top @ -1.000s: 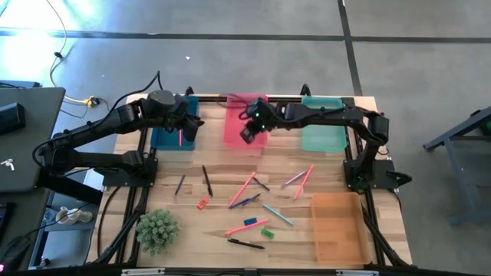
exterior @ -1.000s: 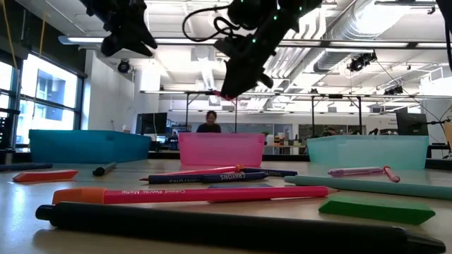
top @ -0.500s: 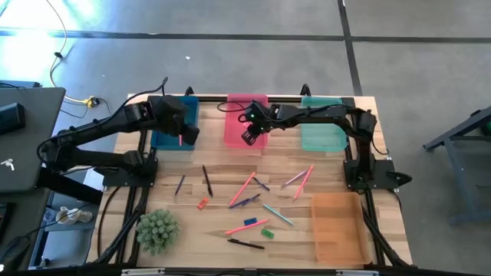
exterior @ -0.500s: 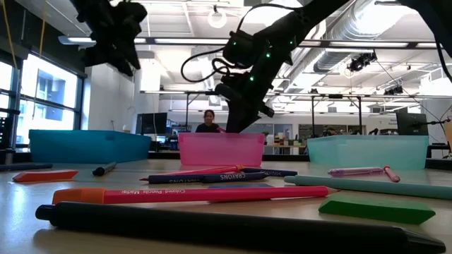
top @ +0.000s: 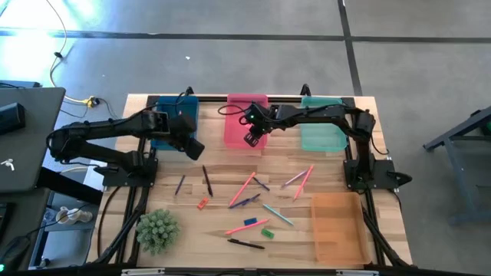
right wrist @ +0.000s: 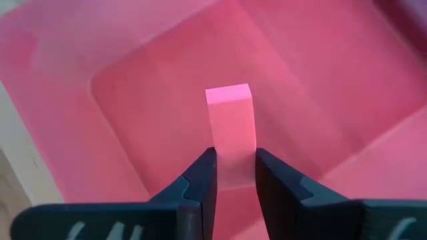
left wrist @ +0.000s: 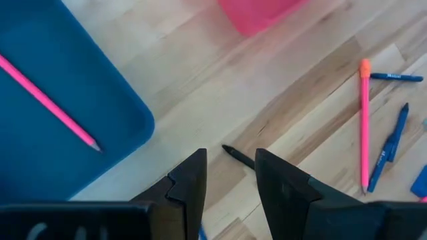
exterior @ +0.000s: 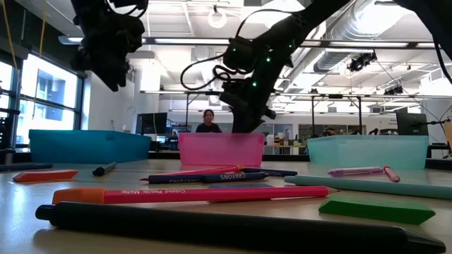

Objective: Sort crayons/erasers/pens/pencils in bins
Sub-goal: Put the pink eraser into the pink bin, then put the blue crayon into the green bin

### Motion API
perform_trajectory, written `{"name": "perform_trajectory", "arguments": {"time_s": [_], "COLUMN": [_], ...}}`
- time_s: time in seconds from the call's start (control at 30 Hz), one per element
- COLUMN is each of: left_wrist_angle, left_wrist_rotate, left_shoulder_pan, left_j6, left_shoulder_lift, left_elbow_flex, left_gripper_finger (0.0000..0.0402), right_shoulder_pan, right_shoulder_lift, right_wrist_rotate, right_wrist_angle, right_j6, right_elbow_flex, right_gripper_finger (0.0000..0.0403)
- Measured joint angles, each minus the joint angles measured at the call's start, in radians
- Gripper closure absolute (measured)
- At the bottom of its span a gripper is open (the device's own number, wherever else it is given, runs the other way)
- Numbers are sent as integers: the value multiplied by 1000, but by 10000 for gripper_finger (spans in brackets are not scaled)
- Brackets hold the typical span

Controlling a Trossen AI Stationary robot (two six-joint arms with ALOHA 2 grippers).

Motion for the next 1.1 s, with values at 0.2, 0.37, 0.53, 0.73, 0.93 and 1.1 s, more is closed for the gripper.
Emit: {"name": "perform_trajectory", "arguments": {"time_s": [0.2,0.37,0.53,0.73,0.93,1.1], "left_wrist_angle": [26,14,-45,-79,-79,-85], "left_wrist_rotate": [16,16,16,-15,-35,-35], "left_shoulder_pan": [-38,-90,-161,-267,-322,-354], "left_j6": [-40,-81,-155,-213,-174,-168], "left_shoulder_lift": [14,13,14,13,13,13], "left_elbow_flex": [0,0,0,0,0,0], "left_gripper_finger": [287,287,287,287,287,287], "right_shoulder_pan": [7,19,30,29,29,29], "right_shoulder_lift": [1,-2,-3,-4,-5,-5], "right_wrist_rotate": [-4,-24,-22,-20,-19,-20], "right_wrist_angle": [-18,-38,-60,-101,-170,-221], "right_j6": [6,7,8,50,48,39], "right_elbow_flex": [0,0,0,37,107,154], "right_gripper_finger": [324,324,311,255,223,224]}}
